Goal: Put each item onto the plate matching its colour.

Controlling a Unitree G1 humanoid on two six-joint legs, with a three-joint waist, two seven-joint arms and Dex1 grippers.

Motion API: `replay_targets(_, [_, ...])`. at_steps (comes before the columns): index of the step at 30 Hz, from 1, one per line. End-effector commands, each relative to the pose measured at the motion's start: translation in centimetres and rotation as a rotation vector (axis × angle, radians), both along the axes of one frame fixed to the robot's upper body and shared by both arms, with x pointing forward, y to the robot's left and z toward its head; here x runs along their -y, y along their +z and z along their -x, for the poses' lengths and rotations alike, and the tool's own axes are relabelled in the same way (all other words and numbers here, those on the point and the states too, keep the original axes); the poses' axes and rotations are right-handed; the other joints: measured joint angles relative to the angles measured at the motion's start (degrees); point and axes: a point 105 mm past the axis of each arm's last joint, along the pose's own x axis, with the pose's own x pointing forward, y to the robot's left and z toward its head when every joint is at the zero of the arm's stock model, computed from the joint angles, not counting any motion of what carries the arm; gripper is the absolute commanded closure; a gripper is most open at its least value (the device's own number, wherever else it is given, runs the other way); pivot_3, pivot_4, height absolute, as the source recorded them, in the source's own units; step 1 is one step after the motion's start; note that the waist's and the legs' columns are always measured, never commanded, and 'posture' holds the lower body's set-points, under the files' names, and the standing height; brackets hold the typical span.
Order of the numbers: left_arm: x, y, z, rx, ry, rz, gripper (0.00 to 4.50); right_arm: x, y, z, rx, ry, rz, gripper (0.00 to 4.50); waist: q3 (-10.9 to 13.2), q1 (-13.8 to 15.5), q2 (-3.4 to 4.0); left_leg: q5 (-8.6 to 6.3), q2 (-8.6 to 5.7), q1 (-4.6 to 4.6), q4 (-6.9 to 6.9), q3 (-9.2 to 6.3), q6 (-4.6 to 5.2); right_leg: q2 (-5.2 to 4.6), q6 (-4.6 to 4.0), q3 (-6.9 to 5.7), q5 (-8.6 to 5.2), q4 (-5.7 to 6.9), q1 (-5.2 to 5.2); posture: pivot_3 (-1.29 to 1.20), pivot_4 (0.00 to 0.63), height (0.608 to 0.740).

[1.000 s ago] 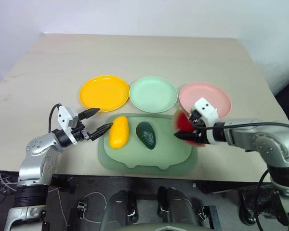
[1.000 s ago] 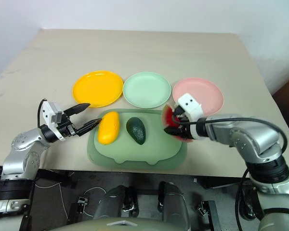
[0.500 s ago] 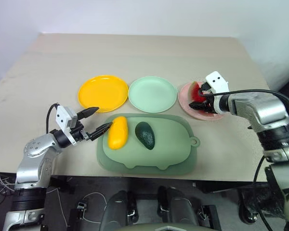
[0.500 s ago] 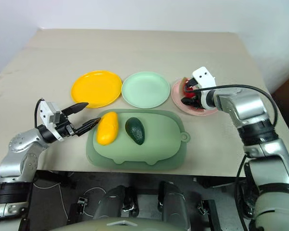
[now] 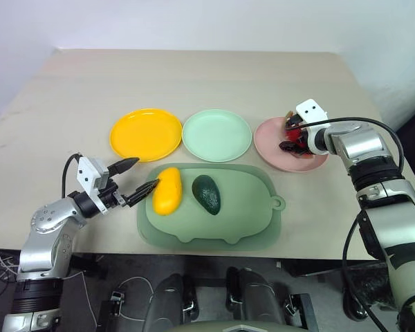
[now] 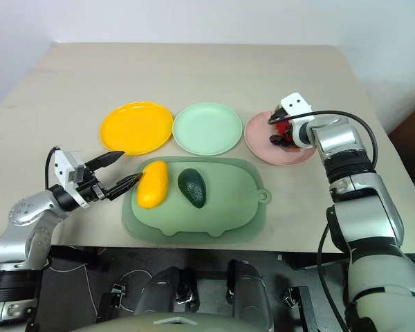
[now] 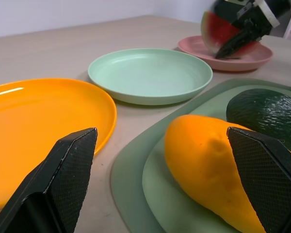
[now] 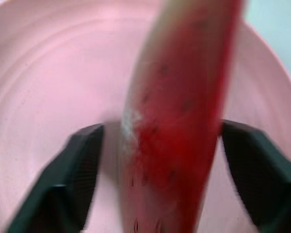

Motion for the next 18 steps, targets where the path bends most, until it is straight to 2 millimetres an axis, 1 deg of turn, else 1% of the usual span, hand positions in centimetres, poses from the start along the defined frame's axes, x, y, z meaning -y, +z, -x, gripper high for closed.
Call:
replay_targets(1, [-0.7,1.1,0.2,0.049,0.009,-0.004,0.00,0.1,3.2,-0.4,0.101,0.000,-0.012,0.06,0.00,-0.18,0.00,0.00,0.00,0.00,0.00,0.01,-0.01,-0.01,0.00,0.01,-0.01,0.04,-0.02,0.00,0.150,0.696])
replay_targets(5, [-1.1,1.0,0.2,0.049,0.013,-0.008,0.00,0.7,5.1,0.1,0.160,-0.006,-0.025,0.06,0.00,-0.20,0.01,0.02,0.00,-0.02,0.03,0.12,-0.02,-0.05,0.04,0.12,-0.04,0.36,-0.26,0.00,0.150,0.696])
replay_targets(7, [-1.2,1.0,0.2,0.049,0.012,-0.011,0.00,1.3,6.4,0.6,0.196,-0.027,-0.039,0.06,0.00,-0.14,0.01,0.02,0.00,-0.03,0.03,0.12,-0.04,-0.05,0.03,0.14,-0.05,0.40,-0.31,0.00,0.150,0.696])
replay_targets(9, [-1.0,1.0,0.2,0.049,0.008,-0.012,0.00,1.5,7.5,1.2,0.226,-0.040,-0.070,0.06,0.00,-0.04,0.01,0.02,0.00,-0.10,0.05,0.11,-0.04,-0.06,0.03,0.14,-0.05,0.39,-0.36,0.00,0.150,0.696])
replay_targets(12, [-0.8,1.2,0.1,0.051,0.000,-0.012,0.00,0.6,8.8,2.5,0.249,-0.016,-0.141,0.06,0.00,-0.10,0.00,0.02,-0.01,-0.11,0.07,0.10,-0.04,-0.09,0.02,0.14,-0.05,0.39,-0.36,0.00,0.150,0.696])
replay_targets(14, [-0.7,1.3,0.0,0.052,-0.002,-0.012,0.00,0.0,9.1,3.3,0.251,0.000,-0.156,0.06,0.00,-0.13,0.00,0.02,0.00,-0.11,0.07,0.09,-0.04,-0.09,0.02,0.14,-0.05,0.39,-0.37,0.00,0.150,0.696])
replay_targets(17, [-0.5,1.6,-0.2,0.054,-0.008,-0.011,0.00,-2.4,9.0,5.2,0.211,0.048,-0.231,0.06,0.00,-0.15,0.01,0.02,0.00,-0.13,0.06,0.09,-0.04,-0.10,0.02,0.15,-0.05,0.40,-0.40,0.00,0.150,0.696])
replay_targets(18, [-0.5,1.7,-0.3,0.055,-0.009,-0.011,0.00,-3.7,9.0,6.1,0.202,0.094,-0.259,0.06,0.00,-0.15,0.00,0.02,0.00,-0.13,0.07,0.09,-0.04,-0.10,0.01,0.15,-0.05,0.40,-0.41,0.00,0.150,0.696])
